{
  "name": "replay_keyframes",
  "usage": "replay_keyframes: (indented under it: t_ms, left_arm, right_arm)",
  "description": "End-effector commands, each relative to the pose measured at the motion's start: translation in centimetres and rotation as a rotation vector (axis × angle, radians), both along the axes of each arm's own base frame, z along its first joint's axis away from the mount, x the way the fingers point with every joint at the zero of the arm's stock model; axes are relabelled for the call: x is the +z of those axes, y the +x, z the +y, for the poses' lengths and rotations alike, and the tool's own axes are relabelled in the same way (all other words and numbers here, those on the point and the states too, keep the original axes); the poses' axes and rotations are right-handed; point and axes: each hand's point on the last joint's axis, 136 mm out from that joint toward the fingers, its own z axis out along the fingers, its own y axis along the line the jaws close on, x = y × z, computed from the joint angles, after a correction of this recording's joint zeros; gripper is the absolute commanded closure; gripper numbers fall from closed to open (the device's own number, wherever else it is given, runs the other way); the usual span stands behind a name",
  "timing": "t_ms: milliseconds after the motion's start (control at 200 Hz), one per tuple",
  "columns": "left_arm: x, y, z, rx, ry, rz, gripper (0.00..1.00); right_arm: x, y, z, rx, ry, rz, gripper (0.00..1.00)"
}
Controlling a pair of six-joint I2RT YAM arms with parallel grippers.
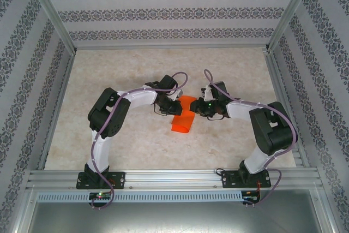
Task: Fold a paper plane with a square sheet of paper (pick it up from the middle)
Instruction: Fold the square sheet of paper in half at the center of the table.
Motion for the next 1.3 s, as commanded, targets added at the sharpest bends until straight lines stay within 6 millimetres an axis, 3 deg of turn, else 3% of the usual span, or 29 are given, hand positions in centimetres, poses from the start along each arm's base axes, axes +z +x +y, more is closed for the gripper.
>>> replay_keyframes:
  t_ms: [0,335,679,994,1294]
  left_arm:
    - [-4.8,-3.3,3.1,-0.015,0.174,0.140,0.82]
    - [-4.9,-3.3,3.1,-0.019,0.179,0.140,0.82]
    - [-4.6,-3.6,3.6,-0.028,0.193,0.140,0.82]
    - [-4.6,-3.8,3.5,-0.032,0.186,0.141,0.82]
    - [-4.6,-3.8,3.5,-0.032,0.178,0.140,0.82]
  right_arm:
    - [-0.4,-1.2,0.5,0.022,0.015,0.040,0.77]
    - [-3.3,-2.7,0.1,0.071,-0.075,0.109,0.78]
    - [-3.9,-5.7,-2.1,0.099,-0.219,0.137,0.80]
    - [0.7,-3.9,-0.2,0.020,-0.084,-0.002,0.80]
    - [-1.6,-4.3,1.8,0.079,-0.095,0.037,0.80]
